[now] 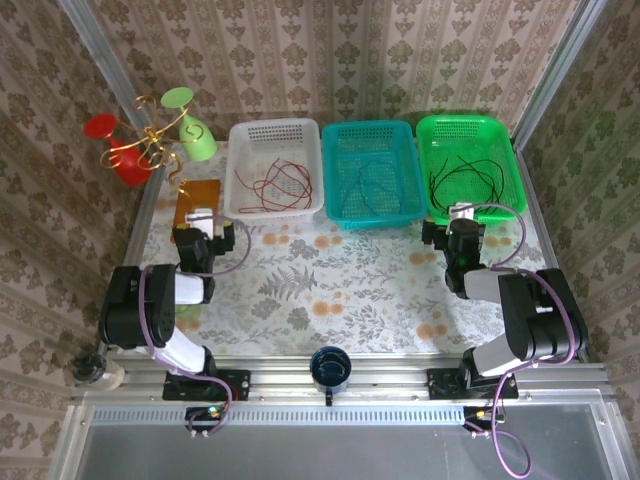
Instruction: Untangle the cables
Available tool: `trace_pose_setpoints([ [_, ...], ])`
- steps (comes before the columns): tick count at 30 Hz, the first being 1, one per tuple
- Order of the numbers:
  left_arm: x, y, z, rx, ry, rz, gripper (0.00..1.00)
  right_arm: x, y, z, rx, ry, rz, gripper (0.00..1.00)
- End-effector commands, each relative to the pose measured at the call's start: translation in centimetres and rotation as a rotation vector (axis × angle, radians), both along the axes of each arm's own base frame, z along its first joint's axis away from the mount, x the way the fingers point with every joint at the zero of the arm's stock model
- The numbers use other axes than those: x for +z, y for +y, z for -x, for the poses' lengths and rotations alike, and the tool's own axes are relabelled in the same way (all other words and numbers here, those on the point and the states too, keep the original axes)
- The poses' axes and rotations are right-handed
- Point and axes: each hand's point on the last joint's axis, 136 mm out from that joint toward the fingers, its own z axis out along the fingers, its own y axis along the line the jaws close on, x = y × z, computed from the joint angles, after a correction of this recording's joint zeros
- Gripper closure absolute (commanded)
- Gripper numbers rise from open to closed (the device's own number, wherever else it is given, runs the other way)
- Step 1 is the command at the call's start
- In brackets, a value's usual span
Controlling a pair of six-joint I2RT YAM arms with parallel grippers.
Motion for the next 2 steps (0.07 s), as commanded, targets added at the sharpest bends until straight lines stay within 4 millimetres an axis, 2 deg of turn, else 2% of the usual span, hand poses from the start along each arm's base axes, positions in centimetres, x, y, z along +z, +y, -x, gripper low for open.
trace_pose_setpoints([
  [1,0.11,0.00,0.06,0.003,0.000,0.018,0.00,1.42,0.18,-1.02,0.011,-0.050,-0.014,0.00],
  [2,0.18,-0.03,0.05,0.001,-0.002,0.019,0.00,1.48,0.20,-0.99,0.012,-0.054,-0.015,0.00],
])
